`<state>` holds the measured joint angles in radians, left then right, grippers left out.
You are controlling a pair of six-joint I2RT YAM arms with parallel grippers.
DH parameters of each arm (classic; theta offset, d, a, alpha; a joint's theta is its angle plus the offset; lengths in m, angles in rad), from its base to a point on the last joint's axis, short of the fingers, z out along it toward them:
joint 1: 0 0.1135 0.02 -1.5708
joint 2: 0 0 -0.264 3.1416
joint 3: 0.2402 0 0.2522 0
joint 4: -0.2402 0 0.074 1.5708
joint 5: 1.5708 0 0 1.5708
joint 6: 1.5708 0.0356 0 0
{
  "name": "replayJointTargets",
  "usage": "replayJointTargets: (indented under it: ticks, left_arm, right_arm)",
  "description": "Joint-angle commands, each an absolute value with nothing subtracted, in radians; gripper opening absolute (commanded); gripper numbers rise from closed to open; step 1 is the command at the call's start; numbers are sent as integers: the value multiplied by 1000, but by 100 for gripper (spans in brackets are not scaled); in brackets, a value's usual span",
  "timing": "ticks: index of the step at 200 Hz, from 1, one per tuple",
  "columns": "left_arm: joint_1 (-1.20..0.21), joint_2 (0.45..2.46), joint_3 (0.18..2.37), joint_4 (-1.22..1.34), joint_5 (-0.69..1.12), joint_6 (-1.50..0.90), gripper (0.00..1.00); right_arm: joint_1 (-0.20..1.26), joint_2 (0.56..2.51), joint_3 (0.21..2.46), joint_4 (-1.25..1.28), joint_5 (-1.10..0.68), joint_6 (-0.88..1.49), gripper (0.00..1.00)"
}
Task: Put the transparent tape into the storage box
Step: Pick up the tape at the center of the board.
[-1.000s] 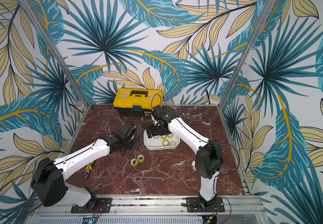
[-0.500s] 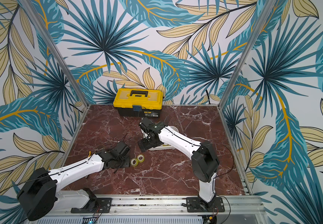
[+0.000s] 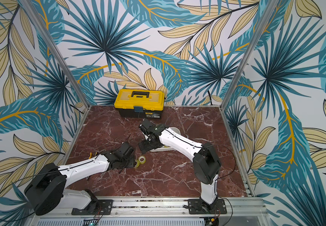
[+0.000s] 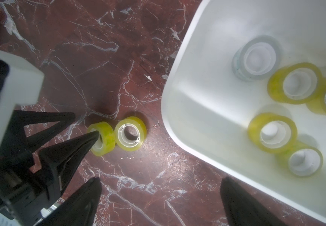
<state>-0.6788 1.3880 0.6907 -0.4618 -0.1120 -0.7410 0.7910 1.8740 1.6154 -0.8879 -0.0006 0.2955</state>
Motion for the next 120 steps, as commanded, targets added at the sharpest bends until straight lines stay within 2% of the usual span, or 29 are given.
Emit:
replayJointTargets:
  ticks: [1,56,120]
  left_arm:
    - [-683,1386,674,-431,-114,-739,54]
    - [-693,1453,669,-382,-75,-747,51]
    - [-716,1419,603,-383,-90,-788,35]
  right_arm:
    - [793,1862,1620,-890,20,302,100]
    - [793,1862,1614,-891,34,298,100]
    - [791,1858,1612,-898,49,289,99]
